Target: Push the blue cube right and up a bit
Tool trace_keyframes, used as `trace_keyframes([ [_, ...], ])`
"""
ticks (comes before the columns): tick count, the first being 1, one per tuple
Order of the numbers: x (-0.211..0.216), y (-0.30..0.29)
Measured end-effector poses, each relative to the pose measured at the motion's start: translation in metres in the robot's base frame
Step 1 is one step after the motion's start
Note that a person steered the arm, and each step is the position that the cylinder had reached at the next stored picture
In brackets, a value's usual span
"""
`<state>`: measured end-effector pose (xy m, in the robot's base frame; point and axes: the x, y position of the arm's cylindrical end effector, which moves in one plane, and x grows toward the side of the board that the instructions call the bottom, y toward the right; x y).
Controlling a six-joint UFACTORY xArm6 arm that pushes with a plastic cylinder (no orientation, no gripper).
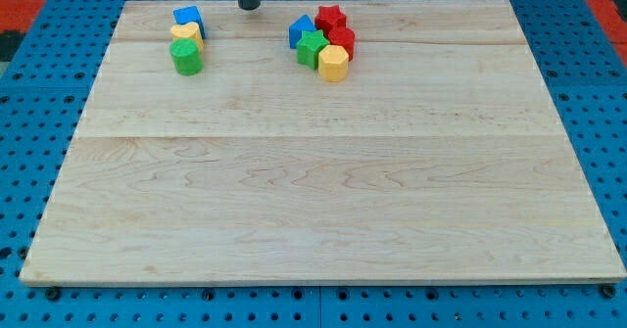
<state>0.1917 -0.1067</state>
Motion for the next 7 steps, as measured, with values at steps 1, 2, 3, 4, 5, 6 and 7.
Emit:
trace_keyframes([
  [1, 0.0, -0.056],
  [2, 0.0, -0.114],
  [3, 0.009, -0.137],
  [4, 0.024, -0.137],
  [5, 0.035, -0.133],
  [6, 0.05, -0.112],
  [7, 0.058, -0.085],
])
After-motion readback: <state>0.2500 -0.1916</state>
